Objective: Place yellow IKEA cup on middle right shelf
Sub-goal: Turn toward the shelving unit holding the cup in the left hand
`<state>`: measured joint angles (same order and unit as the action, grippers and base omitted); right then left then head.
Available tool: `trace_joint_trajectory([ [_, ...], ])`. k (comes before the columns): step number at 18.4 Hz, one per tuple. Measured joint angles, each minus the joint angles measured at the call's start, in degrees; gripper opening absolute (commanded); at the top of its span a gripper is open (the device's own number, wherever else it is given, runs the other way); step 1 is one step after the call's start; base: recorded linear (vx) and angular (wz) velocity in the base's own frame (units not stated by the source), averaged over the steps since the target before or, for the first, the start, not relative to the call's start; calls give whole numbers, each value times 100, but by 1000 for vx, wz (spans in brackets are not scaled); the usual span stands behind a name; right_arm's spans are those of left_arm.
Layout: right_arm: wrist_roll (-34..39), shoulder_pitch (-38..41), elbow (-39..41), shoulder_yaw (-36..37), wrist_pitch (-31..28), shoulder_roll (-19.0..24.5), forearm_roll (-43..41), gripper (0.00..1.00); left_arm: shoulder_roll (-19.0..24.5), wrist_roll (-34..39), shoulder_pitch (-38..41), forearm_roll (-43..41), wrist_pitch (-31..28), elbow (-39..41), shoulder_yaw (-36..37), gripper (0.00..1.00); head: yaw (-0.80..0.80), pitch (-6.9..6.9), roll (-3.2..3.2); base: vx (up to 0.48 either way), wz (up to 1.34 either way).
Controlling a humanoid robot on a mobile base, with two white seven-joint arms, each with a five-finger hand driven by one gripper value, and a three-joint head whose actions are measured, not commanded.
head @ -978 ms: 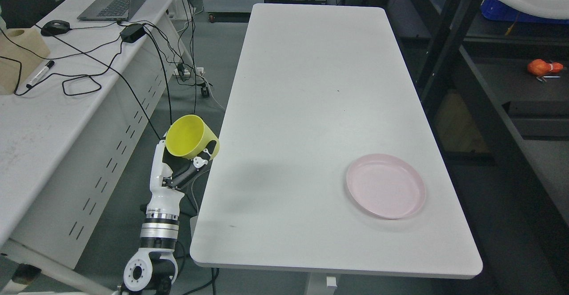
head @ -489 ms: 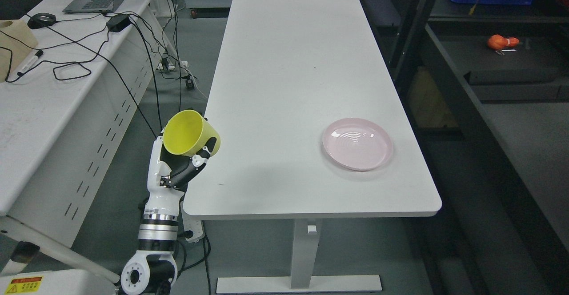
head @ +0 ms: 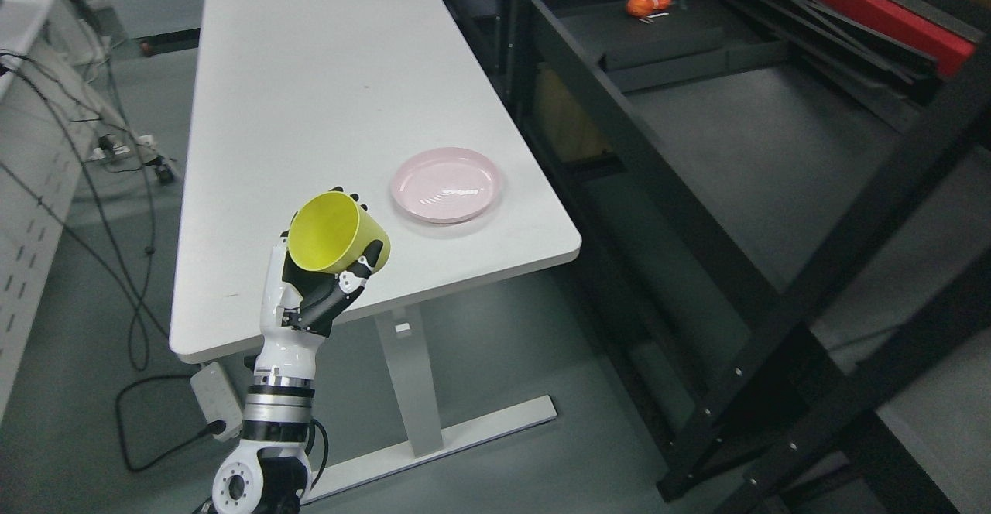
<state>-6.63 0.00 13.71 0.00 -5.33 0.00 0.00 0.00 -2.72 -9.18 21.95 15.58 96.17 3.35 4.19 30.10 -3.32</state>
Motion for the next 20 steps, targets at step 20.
trace_joint_trajectory([
  [20,0,3,0,0,0,0,0,99,0,-9,182,0,27,114,296,1,0,-2,0,-166,-1071],
])
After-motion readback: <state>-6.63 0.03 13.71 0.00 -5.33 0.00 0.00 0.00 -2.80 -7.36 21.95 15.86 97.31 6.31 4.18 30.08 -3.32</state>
